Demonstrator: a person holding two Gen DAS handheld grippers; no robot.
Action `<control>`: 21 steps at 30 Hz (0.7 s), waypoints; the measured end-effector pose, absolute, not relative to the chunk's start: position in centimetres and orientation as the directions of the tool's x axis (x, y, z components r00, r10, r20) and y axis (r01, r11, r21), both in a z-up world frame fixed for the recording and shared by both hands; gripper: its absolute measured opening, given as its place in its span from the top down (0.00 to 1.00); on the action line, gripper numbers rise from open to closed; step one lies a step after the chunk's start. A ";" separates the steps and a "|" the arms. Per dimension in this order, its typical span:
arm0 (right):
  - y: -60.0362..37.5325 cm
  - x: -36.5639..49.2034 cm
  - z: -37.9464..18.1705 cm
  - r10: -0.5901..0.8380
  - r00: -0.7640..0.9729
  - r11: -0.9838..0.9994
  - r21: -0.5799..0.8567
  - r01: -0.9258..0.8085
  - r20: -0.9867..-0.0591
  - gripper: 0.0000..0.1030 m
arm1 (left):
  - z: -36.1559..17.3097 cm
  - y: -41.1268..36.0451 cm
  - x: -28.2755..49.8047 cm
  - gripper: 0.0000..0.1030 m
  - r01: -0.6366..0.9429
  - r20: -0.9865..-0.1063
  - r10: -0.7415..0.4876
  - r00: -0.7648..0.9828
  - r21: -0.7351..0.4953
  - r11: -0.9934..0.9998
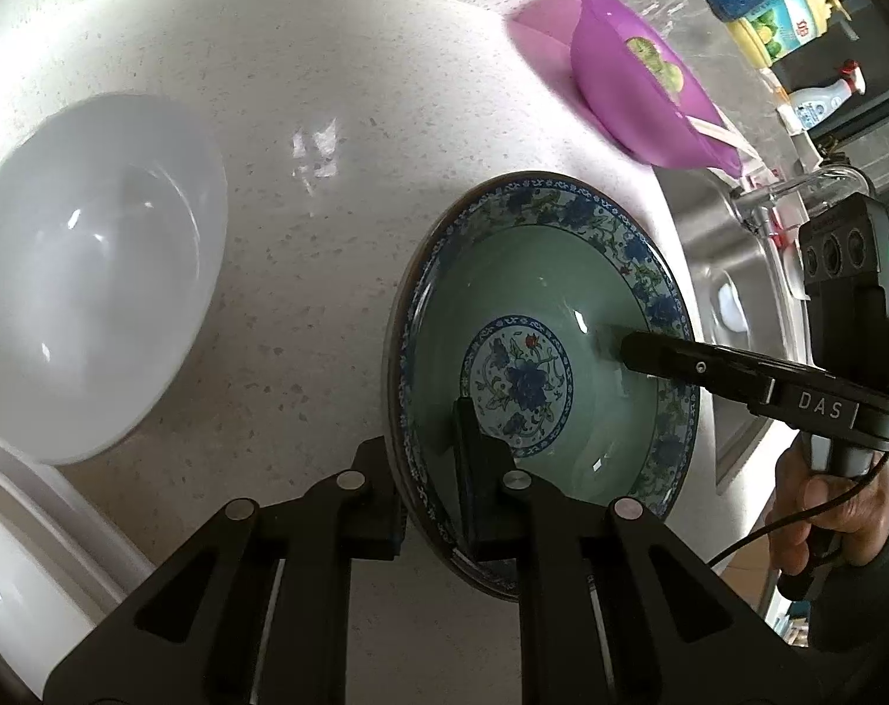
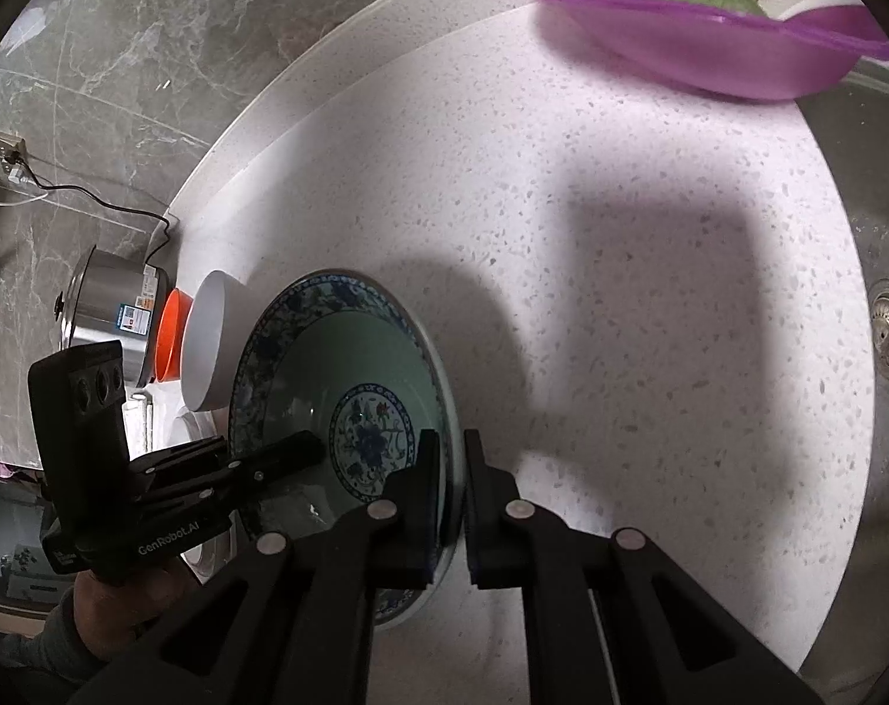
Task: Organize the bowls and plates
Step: 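Close both grippers on the patterned plate rim, then lift the patterned plate with both grippers and carry it toward the plate stack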
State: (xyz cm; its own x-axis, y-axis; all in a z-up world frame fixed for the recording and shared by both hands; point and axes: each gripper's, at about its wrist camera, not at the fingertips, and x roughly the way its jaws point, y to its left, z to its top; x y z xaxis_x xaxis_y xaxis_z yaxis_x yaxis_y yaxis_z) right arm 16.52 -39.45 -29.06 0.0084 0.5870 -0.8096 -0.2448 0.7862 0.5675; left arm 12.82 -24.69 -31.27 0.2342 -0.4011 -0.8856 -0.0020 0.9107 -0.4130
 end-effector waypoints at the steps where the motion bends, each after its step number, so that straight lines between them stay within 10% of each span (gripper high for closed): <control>1: -39.5 16.4 -28.7 0.587 0.012 0.787 0.567 -0.244 -0.809 0.91 | -30.9 -24.9 12.6 0.89 0.007 -0.886 -0.400 0.236 -0.410 0.912; 21: -40.9 9.1 -27.3 0.563 -0.017 0.805 0.552 -0.217 -0.827 0.91 | -30.7 -27.7 4.4 0.88 0.078 -0.888 -0.433 0.156 -0.426 0.901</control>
